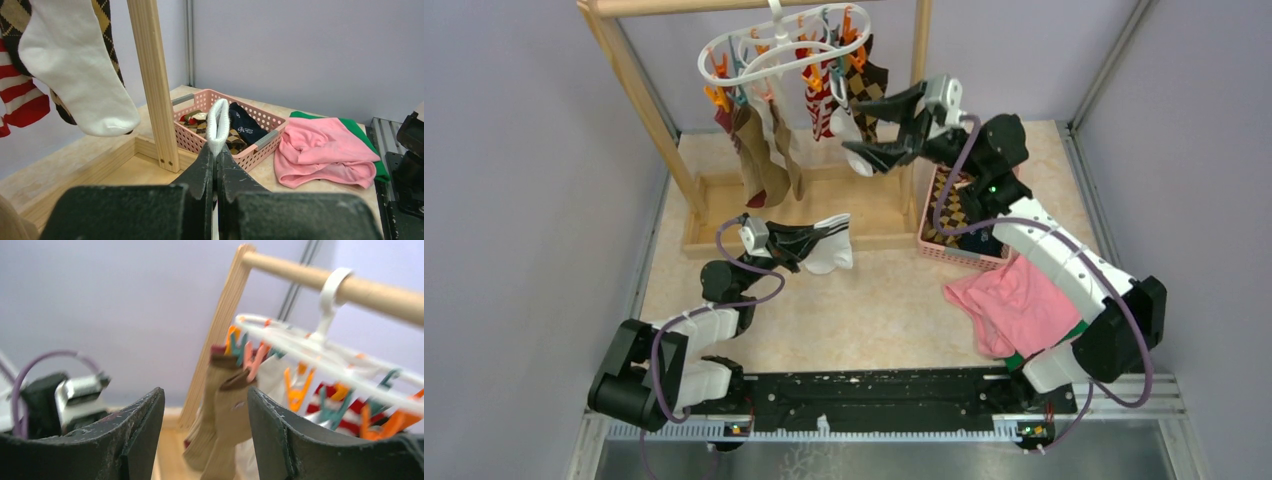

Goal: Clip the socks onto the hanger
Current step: Open the clamp at the hanger.

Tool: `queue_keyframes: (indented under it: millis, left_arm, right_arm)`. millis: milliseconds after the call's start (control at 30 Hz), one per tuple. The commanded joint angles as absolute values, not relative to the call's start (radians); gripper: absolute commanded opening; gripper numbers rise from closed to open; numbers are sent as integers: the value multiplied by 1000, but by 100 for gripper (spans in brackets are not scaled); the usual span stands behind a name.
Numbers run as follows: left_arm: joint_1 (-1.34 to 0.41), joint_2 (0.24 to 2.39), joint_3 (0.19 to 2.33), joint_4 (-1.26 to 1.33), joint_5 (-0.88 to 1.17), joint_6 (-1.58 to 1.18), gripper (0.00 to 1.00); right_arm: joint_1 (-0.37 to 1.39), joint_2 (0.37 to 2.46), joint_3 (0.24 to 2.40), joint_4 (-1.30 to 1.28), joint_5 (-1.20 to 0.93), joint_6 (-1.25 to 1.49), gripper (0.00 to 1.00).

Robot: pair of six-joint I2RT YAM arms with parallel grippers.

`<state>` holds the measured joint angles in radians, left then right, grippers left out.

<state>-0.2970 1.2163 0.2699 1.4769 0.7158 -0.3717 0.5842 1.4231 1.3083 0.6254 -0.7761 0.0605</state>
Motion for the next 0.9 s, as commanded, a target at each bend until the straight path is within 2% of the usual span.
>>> queue_keyframes:
  millis: [0, 333, 500, 867]
  left_arm:
    - [-293, 1206, 292, 1792, 740, -397, 0]
    - [-291, 1192, 280, 1777, 729, -381, 0]
    - [-291, 1172, 279, 1751, 724, -363, 0]
    - [-291, 1133, 277, 1706, 715, -342, 0]
  right_arm:
    - [577, 1538, 1542, 469, -692, 107, 60]
    - [654, 1716, 1914, 92, -479, -24, 60]
    - [683, 1814, 2100, -104, -410, 22, 59]
    - [703, 1909, 2293, -259, -282, 69, 59]
